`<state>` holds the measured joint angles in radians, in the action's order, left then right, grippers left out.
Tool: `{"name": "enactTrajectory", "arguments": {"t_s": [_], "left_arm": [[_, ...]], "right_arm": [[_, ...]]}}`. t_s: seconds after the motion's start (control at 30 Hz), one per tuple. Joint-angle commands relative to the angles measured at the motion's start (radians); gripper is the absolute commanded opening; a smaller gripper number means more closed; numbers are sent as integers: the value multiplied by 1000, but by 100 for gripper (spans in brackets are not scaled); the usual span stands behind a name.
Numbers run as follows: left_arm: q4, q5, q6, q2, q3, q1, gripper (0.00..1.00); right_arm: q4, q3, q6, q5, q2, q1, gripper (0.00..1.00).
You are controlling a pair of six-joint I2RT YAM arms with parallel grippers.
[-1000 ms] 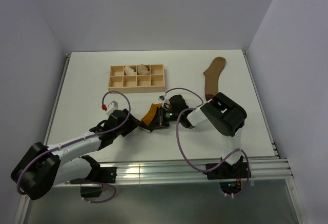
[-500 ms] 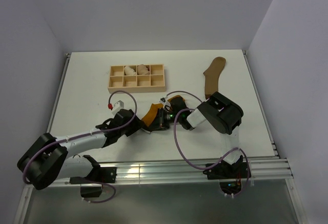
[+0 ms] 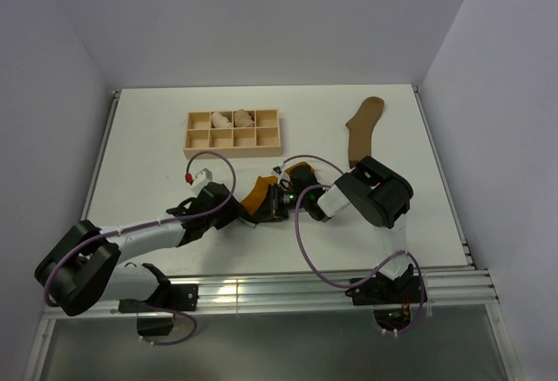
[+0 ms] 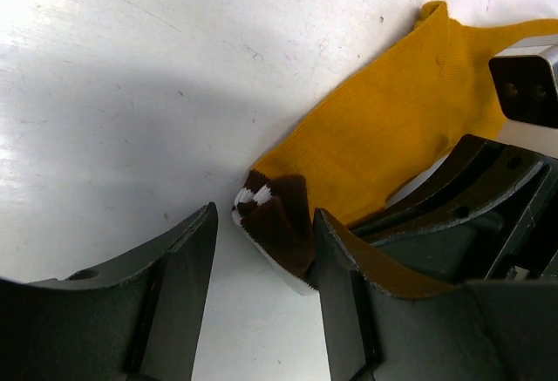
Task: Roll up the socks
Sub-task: Roll the sock at the center of the board.
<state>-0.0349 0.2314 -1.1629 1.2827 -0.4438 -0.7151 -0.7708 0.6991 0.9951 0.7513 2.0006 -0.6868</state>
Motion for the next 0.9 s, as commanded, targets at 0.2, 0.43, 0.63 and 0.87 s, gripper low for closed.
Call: {"name": "enactTrajectory", "arguments": {"t_s": [0.2, 0.43, 0.63, 0.87], "left_arm": [[0, 14, -18, -82, 43, -3, 51], [-29, 8, -11, -112, 73, 9, 47], [-72, -32, -4, -94, 76, 16, 49], [-83, -26, 3, -146, 112, 20, 52]], "right_arm": [[11, 0, -12, -20, 35, -2, 1], [10, 0, -9, -15, 41, -2, 1], [-2, 3, -3, -9, 47, -2, 1], [1, 3, -4, -9, 47, -2, 1]]}}
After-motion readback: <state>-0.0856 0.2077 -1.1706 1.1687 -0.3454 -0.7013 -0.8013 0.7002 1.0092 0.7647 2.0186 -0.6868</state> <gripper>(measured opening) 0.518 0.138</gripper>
